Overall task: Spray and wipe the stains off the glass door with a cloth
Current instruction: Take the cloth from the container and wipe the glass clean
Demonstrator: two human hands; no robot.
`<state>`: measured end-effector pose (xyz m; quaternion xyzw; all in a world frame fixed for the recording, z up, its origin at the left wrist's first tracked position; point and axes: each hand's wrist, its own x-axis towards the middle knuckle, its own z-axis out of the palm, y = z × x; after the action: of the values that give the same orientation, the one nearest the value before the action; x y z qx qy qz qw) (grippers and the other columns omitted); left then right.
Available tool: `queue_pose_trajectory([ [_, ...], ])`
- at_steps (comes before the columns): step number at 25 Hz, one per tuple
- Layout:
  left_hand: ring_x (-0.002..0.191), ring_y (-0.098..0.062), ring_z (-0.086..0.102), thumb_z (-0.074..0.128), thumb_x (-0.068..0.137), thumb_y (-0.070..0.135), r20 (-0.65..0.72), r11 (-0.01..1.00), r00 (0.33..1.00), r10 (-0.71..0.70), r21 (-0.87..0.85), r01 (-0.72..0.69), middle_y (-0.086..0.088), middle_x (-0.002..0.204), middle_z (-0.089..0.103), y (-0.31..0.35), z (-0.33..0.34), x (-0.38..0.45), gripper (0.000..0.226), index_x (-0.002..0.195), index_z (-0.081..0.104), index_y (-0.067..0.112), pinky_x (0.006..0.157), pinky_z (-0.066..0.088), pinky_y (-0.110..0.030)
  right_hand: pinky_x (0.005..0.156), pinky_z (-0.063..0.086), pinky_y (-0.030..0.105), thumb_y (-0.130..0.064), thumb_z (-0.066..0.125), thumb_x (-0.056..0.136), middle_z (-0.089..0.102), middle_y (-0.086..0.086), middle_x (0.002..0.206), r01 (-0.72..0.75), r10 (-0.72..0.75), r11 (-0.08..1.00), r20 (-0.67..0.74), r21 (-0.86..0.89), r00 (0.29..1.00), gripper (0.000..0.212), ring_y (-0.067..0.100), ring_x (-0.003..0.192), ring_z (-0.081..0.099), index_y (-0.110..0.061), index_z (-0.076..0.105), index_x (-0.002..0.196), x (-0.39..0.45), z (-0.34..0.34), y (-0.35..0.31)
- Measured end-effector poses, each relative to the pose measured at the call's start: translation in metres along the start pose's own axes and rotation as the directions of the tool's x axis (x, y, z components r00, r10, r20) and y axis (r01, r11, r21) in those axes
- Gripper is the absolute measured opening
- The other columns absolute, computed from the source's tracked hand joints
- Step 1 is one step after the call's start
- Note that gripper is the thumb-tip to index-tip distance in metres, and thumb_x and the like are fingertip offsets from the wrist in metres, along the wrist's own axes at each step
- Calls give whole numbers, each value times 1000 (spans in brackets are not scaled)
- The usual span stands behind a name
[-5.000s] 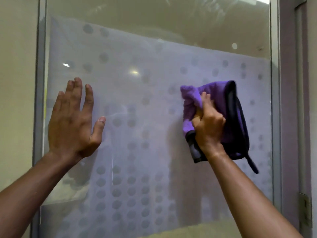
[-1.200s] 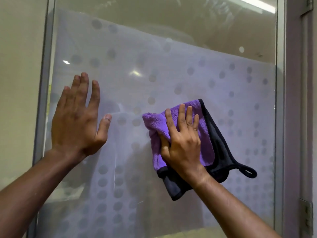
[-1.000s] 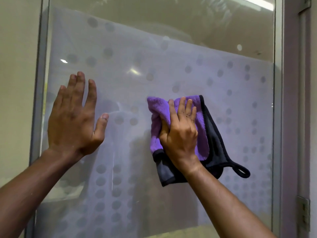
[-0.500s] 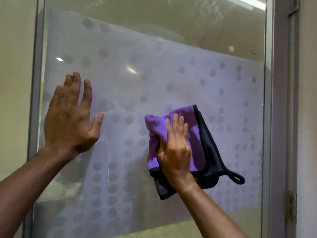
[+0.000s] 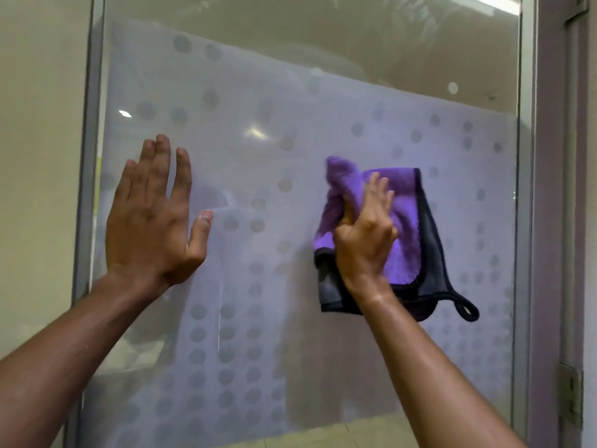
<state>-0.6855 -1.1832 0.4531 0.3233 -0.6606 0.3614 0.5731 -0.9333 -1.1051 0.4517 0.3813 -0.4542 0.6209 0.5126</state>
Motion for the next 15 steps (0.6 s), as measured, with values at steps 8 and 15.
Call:
queue_pose_trajectory([
  [8, 151, -37, 6, 33, 87, 47, 16, 998, 1000, 14, -61, -13, -24, 162, 7, -7, 6, 0, 82, 154, 17, 3, 122, 7, -51, 104, 41, 52, 5, 49, 87, 51, 27, 136, 208, -216, 976, 155, 69, 964, 42, 35, 132, 45, 8, 54, 129, -87, -46, 43],
  [15, 150, -39, 8, 34, 87, 45, 15, 1000, 1000, 15, -28, -15, -27, 161, 9, -3, 3, 0, 81, 153, 18, 0, 121, 8, -50, 105, 37, 49, -3, 57, 89, 45, 31, 140, -365, 364, 930, -8, -36, 931, 47, 48, 132, 40, 6, 51, 135, 27, -25, 53],
])
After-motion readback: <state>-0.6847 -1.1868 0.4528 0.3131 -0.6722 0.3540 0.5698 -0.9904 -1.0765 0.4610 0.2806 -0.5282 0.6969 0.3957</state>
